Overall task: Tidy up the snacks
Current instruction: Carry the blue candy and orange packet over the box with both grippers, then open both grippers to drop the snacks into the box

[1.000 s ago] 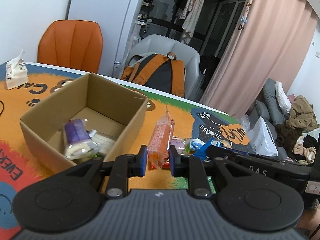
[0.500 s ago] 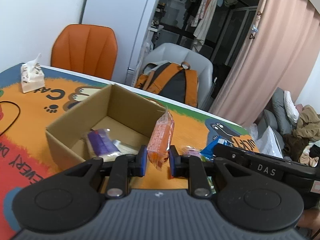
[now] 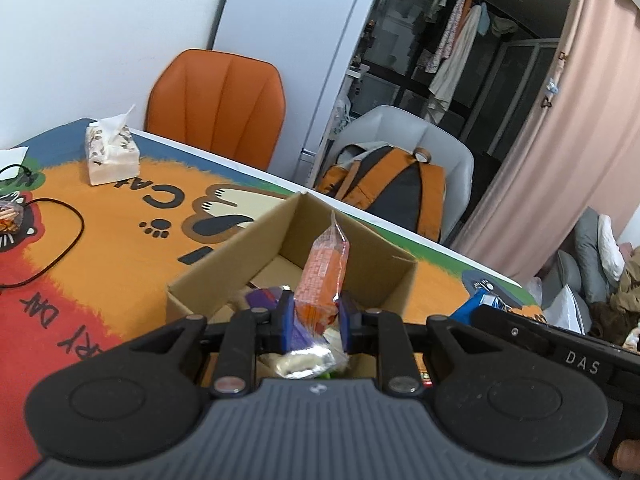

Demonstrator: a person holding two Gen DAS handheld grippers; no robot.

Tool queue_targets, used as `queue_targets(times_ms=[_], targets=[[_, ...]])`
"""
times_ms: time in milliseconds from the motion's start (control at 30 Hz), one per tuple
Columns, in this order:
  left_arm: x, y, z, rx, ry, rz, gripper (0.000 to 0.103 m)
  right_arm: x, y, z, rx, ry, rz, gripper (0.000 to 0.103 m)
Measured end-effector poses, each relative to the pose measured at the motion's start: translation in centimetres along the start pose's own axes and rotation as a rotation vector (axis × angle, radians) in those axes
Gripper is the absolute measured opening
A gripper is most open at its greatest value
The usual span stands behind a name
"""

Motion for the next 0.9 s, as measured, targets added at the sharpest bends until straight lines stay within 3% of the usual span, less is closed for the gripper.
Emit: queue_targets(times_ms=[367,600,800,900], targets=[[2.7,1.1,1.6,-0.017,0.053,-0.048,0.023,2.7,1.3,2.4,0.006,0.028,-0.037,0.026],[3.8,0.9,1.9,-0.004,0.068,-0.072,0.044,4.1,1.6,3.5,0.012,0.028,-0.058,0.026],[3.8,0.6,0.7,-0.008,0.066,-0.069,0.051,4.8,2.0,4.2,0.009,0.03,-0.053,0.027],[3.7,0.5,0.2,-0.013,0.07,-0.068,0.063,4.8,2.3,4.2,-0.016,0.017,-0.026,0.041]])
Point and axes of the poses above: each gripper's, at about its wrist camera, not at the fingertips, and z roughly the way its jaws point, x to its left, y to its top, the point moved 2 cm from there along z, roughly the way its jaws point, and after that the axes turned 8 degrees about -y, right-handed, at the moved point
